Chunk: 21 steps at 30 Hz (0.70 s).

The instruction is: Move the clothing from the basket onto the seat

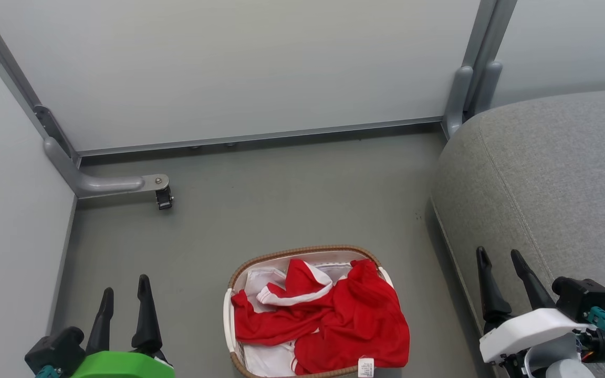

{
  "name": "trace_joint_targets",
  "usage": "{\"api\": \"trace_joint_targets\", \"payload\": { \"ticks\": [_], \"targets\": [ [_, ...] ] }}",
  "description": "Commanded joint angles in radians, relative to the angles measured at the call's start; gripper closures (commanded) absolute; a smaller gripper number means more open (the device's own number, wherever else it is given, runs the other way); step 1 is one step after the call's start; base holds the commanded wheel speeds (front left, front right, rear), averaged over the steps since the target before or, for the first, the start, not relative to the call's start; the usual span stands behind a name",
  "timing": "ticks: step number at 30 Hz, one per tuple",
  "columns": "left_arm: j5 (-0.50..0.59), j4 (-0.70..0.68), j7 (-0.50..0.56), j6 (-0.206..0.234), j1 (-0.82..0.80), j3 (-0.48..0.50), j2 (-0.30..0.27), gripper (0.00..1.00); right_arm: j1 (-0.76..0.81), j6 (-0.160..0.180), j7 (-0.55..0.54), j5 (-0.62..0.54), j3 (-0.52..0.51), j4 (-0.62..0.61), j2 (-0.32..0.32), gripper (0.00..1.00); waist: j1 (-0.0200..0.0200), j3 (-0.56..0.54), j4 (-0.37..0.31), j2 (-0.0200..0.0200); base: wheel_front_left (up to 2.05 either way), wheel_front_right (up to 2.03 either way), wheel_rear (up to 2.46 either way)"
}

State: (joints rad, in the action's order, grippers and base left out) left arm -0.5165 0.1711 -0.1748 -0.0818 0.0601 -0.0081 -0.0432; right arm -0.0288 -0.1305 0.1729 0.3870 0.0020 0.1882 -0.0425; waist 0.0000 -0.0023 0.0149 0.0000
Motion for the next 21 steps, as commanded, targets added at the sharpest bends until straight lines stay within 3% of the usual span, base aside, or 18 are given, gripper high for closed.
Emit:
{"api": "trace_joint_targets", "payload": {
  "ticks": [1, 21],
  "targets": [
    [0.028, -0.002, -0.008, 0.001, 0.012, -0.002, -0.009, 0.00, 0.011, 0.000, 0.010, -0.029, 0.002, -0.003, -0.007, 0.00, 0.0000, -0.001, 0.001, 0.0000, 0.00, 0.00, 0.00],
    [0.197, 0.053, -0.052, 0.009, 0.032, -0.023, -0.010, 0.00, 0.019, 0.000, 0.054, -0.210, 0.031, 0.028, -0.009, 0.00, 0.0000, -0.002, 0.007, 0.0000, 0.00, 0.00, 0.00]
  ]
}}
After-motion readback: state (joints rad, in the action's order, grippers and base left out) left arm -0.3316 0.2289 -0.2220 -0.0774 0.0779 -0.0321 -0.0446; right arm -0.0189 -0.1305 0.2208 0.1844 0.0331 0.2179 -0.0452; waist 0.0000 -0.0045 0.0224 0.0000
